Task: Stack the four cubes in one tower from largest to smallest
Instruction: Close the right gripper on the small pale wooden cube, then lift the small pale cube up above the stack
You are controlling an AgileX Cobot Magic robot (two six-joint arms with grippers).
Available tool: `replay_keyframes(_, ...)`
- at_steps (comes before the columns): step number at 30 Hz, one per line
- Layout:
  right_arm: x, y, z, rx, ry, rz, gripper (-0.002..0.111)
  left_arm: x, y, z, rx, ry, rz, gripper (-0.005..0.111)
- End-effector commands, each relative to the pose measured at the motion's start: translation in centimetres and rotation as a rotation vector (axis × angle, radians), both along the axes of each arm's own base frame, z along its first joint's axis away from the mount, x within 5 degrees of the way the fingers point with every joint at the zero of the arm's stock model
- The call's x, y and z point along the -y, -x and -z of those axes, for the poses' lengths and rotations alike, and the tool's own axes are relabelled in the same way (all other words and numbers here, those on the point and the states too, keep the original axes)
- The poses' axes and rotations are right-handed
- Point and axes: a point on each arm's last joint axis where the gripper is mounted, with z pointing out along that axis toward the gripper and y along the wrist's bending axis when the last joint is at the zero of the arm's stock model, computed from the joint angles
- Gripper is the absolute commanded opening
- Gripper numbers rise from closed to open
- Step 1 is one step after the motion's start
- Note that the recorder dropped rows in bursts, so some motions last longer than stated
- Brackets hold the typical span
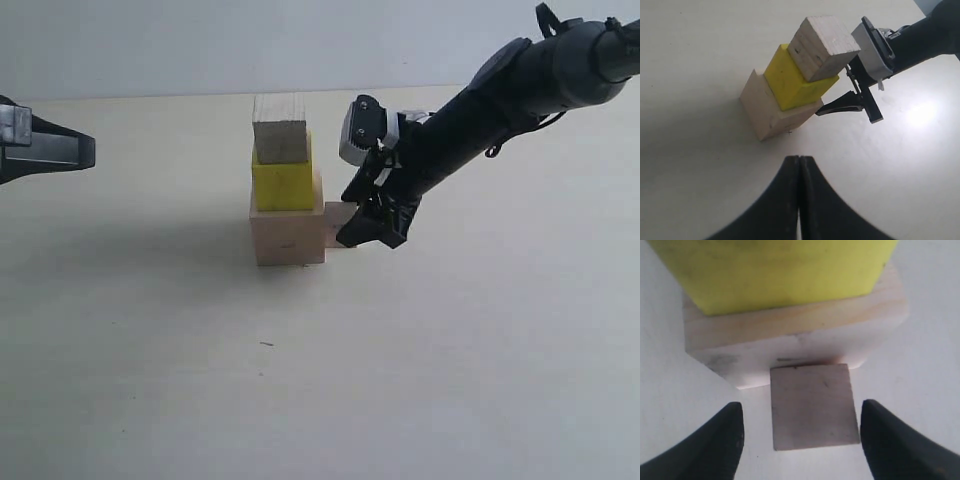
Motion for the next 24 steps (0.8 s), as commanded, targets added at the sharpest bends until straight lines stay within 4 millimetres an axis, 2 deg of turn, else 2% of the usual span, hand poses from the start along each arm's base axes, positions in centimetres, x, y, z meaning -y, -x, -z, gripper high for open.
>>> replay_keyframes(1, 0.1, 0.0, 0.0, -0.002, -0.006, 0.003, 0.063, 0.0, 0.2, -0.1, -0.004, 0.009, 0.001, 0.0)
replay_keyframes(4, 0.1, 0.0, 0.0, -0.003, -0.006, 0.005, 0.06, 0.0, 0.2, -0.1, -0.004, 0.009, 0.001, 0.0)
replay_keyframes(6, 0.1, 0.0, 0.0, -0.003, -0.006, 0.005, 0.051, 0.0, 0.2, -0.1, -0.004, 0.009, 0.001, 0.0)
replay_keyframes(8, 0.0, 0.1, 0.0, -0.024, -0.012, 0.009, 0.038, 0.0, 0.2, -0.1, -0.004, 0.009, 0.001, 0.0)
replay_keyframes(9, 0.0, 0.2, -0.1, -0.049, -0.018, 0.021, 0.021, 0.0, 0.2, -0.1, -0.004, 0.009, 0.001, 0.0)
replay_keyframes(10, 0.0, 0.3, -0.1, -0.057, -0.013, 0.028, 0.013, 0.0, 0.2, -0.1, -0.004, 0.009, 0.001, 0.0)
replay_keyframes(11, 0.2, 0.3, -0.3, -0.051, 0.008, 0.019, 0.0, 0.0, 0.2, -0.1, -0.004, 0.009, 0.001, 0.0)
replay_keyframes(14, 0.8, 0.5, -1.5, -0.003, 0.074, -0.03, 0.0, 0.0, 0.2, -0.1, -0.004, 0.009, 0.001, 0.0)
replay_keyframes(16, 1.3, 0.6, -3.1, 0.025, 0.121, -0.02, 0.0, 0.0, 0.2, -0.1, -0.004, 0.009, 0.001, 0.0)
replay_keyframes(20, 2.6, 0.6, -8.3, 0.133, 0.126, 0.042, 0.0, 0.0, 0.2, -0.1, -0.002, 0.008, -0.003, 0.0)
replay_keyframes(24, 4.2, 0.4, -13.6, 0.159, 0.058, 0.175, 0.0, 0.0, 0.2, -0.1, -0.002, 0.008, -0.003, 0.0)
